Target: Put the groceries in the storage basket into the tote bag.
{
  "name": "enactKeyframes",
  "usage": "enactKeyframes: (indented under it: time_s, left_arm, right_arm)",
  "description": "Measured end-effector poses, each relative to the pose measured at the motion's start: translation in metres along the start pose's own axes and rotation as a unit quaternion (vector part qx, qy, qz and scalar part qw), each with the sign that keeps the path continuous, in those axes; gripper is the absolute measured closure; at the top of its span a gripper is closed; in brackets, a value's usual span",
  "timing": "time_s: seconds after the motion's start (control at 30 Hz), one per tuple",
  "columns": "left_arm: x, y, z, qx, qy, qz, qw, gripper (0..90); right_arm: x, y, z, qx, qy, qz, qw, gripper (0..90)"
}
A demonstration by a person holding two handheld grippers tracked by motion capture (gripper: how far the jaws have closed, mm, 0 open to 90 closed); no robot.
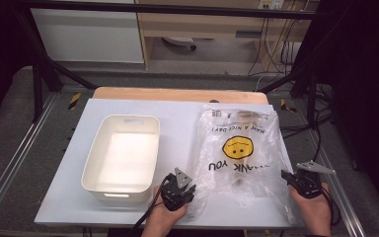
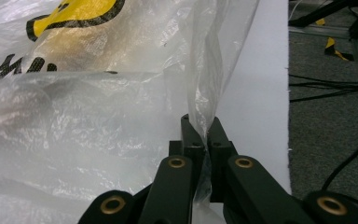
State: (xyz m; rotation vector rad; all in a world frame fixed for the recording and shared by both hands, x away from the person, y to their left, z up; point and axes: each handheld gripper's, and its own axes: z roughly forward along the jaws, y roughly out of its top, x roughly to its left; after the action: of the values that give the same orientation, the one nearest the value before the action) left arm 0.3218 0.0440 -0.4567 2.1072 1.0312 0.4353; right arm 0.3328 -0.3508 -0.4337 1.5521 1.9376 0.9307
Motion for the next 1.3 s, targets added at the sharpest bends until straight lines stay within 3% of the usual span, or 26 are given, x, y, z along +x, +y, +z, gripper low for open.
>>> enactKeyframes:
  time_s: [0.3,0.5,1.03,1.17,1.3]
  left_arm:
    - [-0.002,-0.002,0.002,-0.012,-0.019,0.0,0.9998,89.5]
    - [0.001,0.001,0.002,-0.01,-0.035,-0.003,0.9993,90.0]
    - [0.004,0.01,0.0,-0.013,-0.046,-0.006,0.9988,90.0]
    - [0.005,0.019,-0.005,-0.019,-0.052,-0.006,0.9985,90.0]
    - [0.008,0.039,-0.012,-0.022,-0.064,-0.002,0.9977,90.0]
  right_arm:
    - [0.007,0.001,0.002,0.002,0.016,-0.01,0.9998,90.0]
    - [0.008,0.002,0.002,0.002,0.021,-0.011,0.9997,90.0]
    - [0.007,0.001,0.004,0.005,0.024,-0.008,0.9997,90.0]
    - [0.008,0.001,0.005,0.006,0.027,-0.008,0.9996,90.0]
    - [0.012,0.004,0.008,0.01,0.038,-0.002,0.9992,90.0]
